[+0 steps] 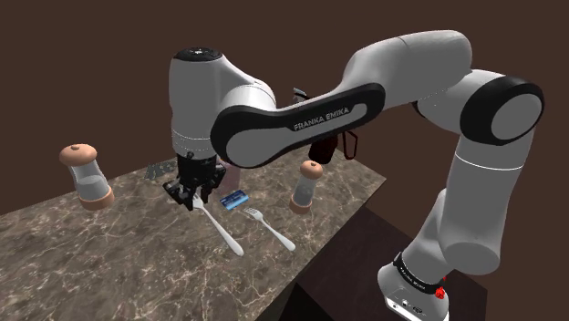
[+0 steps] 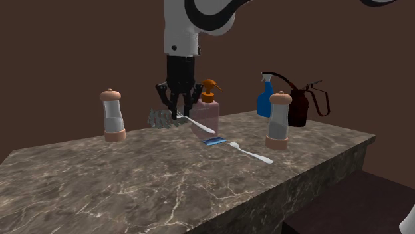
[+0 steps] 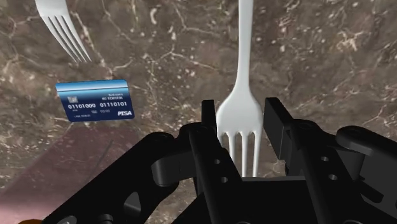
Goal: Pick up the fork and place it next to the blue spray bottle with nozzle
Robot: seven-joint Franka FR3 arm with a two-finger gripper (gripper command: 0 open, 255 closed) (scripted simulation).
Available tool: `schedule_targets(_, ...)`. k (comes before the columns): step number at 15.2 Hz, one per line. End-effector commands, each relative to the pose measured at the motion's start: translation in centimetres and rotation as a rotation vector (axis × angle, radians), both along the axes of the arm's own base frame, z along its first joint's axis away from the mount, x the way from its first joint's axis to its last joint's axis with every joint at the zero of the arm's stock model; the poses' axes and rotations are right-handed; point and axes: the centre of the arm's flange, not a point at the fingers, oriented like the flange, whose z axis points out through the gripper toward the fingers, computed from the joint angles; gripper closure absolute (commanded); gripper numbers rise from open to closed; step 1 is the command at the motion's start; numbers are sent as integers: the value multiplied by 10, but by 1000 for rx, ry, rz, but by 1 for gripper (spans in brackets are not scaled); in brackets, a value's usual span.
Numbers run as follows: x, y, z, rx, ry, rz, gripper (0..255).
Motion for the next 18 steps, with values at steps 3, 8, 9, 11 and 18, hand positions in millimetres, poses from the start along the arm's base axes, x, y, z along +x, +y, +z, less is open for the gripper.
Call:
schedule_targets(3,-1,0,22,0,0,0,255)
schedule_targets(8,-1,0,49,0,0,0,255)
schedule_targets(9,-1,0,54,0,0,0,255)
schedule_targets(11,-1,0,64,0,0,0,255)
schedule_targets(18,-1,0,101,0,0,0,255)
